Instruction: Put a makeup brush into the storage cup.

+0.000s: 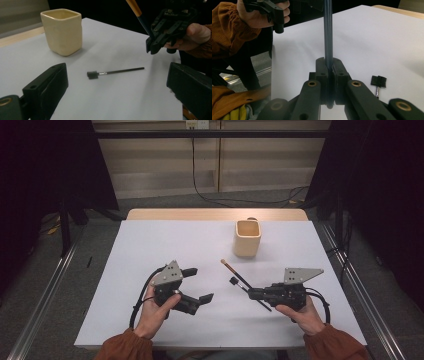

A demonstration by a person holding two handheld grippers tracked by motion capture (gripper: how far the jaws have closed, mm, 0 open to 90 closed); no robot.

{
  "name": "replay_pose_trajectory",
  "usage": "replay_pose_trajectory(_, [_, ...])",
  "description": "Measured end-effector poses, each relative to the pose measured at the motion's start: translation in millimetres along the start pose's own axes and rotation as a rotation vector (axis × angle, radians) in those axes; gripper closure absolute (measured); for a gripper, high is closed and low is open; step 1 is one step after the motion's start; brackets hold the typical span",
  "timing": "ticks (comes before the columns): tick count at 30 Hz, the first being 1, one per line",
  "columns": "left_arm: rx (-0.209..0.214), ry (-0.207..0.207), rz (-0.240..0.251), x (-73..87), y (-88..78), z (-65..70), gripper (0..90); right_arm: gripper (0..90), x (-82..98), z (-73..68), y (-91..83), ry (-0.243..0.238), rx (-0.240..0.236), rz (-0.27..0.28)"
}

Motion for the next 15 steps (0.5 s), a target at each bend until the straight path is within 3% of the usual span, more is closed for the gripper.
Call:
replay_pose_trajectory(7, [0.016,0.018,0.0,-7.3,8.7,7.0,8.3,85.5,-0.4,-1.0,1.9,-0.003,0.0,-0.001])
replay_pose_trajectory(11, [0.032,0.012,0.011,-10.5,13.6,10.8,6.6,85.4,0.5,0.0,2.8,-0.001,0.005,-0.009])
replay_pose_trajectory(14, [0.001,0.023,0.031,-13.1,16.3,9.1,9.1,85.4,-1.1,-1.7,4.0,-0.004,-0.002,-0.004])
replay_pose_trajectory(15, [0.012,0.023,0.016,-12.5,17.7,9.9,8.8,85.4,-1.8,-1.7,4.8,-0.005,-0.003,-0.004])
Point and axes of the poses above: each handheld gripper's, and its own axes: y roughly forward along the jaws, x roughly out of its underside, z roughly to its right, the point moved 10 cm from there along y, roughly forward along the jaws, and after that the axes turned 1 degree about x, right-handed, at the moved point
